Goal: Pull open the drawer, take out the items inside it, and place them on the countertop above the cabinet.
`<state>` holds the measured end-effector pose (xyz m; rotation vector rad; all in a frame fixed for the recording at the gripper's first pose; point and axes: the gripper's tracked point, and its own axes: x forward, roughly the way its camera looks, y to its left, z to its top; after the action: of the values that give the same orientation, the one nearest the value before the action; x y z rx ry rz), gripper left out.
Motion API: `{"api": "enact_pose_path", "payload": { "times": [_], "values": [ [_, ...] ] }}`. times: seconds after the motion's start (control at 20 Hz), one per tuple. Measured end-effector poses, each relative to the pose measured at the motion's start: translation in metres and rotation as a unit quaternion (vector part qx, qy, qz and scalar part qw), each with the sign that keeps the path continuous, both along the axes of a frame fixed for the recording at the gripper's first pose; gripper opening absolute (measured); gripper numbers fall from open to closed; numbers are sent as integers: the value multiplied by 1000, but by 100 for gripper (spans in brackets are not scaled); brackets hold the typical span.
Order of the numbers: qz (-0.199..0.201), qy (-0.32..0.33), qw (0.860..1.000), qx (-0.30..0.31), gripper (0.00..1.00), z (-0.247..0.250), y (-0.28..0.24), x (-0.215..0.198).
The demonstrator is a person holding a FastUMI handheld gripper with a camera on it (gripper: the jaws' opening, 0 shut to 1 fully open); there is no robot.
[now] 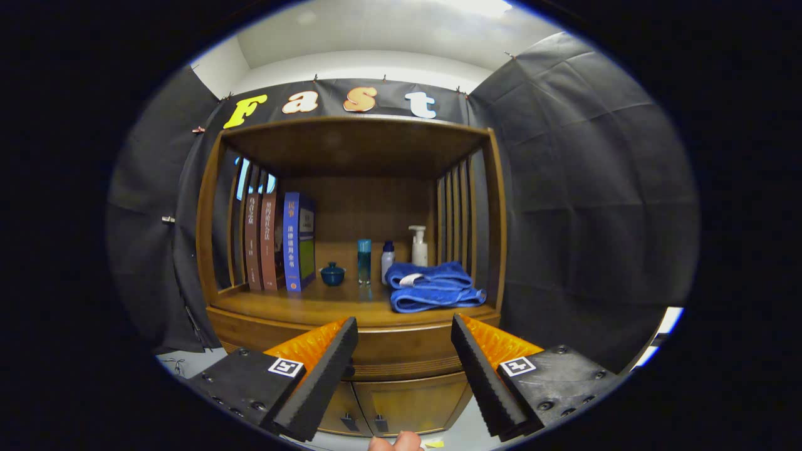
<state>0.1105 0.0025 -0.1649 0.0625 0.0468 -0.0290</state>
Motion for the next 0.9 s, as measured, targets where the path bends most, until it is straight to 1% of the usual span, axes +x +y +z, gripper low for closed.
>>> {"api": "enact_pose_path", "payload": {
  "times": [0.15, 0.35, 0.5, 0.75, 0.9],
  "values": [
    [24, 18, 999, 18, 98, -42, 19, 22],
    [54, 41, 998, 5, 98, -82, 41, 40],
    [78, 56, 995, -1, 98, -103, 60, 51],
    [85, 71, 994, -4, 98, -125, 82, 66],
    [70, 83, 994, -10, 98, -136, 83, 72]
  ]
}}
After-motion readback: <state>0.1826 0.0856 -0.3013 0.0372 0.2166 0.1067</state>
